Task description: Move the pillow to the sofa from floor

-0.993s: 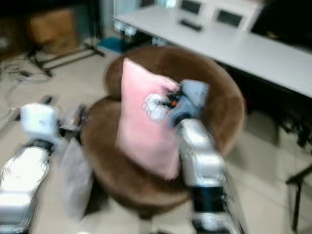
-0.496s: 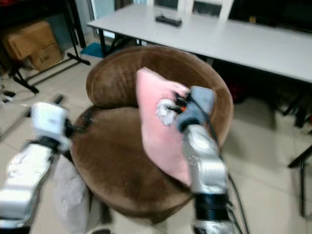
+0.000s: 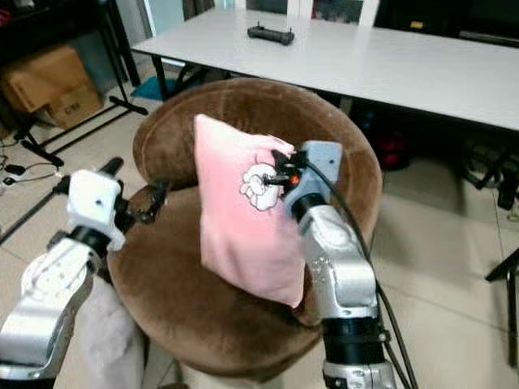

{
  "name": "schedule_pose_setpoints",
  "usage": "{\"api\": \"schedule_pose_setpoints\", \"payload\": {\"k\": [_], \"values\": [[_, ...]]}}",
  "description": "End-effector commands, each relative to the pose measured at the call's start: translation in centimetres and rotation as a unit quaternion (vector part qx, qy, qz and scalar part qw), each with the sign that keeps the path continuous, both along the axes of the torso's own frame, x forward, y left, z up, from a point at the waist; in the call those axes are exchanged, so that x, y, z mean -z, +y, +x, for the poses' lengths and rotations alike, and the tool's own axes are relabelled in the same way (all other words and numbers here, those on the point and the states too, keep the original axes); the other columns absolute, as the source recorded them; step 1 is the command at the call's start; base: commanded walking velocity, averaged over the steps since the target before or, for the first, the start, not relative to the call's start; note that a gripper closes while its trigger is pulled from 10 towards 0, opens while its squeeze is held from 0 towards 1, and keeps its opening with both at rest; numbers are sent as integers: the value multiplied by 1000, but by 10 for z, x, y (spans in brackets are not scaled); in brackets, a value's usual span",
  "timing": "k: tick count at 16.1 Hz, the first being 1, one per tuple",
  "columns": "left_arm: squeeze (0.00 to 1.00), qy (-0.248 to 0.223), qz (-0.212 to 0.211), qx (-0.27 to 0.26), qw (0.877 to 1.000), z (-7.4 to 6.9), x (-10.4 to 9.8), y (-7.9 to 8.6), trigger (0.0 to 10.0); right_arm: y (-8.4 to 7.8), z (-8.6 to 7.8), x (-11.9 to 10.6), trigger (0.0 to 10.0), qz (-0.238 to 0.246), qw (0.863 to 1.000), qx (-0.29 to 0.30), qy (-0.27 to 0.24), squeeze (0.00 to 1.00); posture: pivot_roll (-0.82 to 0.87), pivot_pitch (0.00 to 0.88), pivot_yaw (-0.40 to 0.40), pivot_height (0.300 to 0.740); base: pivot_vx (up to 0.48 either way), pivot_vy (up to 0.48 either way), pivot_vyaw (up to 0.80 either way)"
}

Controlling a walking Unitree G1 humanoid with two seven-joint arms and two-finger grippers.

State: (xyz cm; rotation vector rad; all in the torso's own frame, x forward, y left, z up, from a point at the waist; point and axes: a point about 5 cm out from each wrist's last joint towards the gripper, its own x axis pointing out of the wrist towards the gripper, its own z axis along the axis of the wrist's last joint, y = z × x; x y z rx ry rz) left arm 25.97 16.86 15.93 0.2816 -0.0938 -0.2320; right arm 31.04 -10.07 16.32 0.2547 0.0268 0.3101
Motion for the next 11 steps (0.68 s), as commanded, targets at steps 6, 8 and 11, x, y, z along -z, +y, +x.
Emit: {"api": "schedule_pose_setpoints", "payload": {"k": [6,8,11], "values": [[0,32,31,-22,999,-9,13,9,10000,46,16,-19,10000,-27,994,-101,-18,0,69,0,-44,740,0,0,0],[0,34,32,-25,999,-10,14,10,10000,61,23,-20,10000,-36,991,-125,-9,0,76,0,-47,740,0,0,0],[0,36,37,-24,998,-12,14,11,10000,91,40,-19,10000,-78,990,-116,33,0,88,0,-51,740,0,0,0]]}}
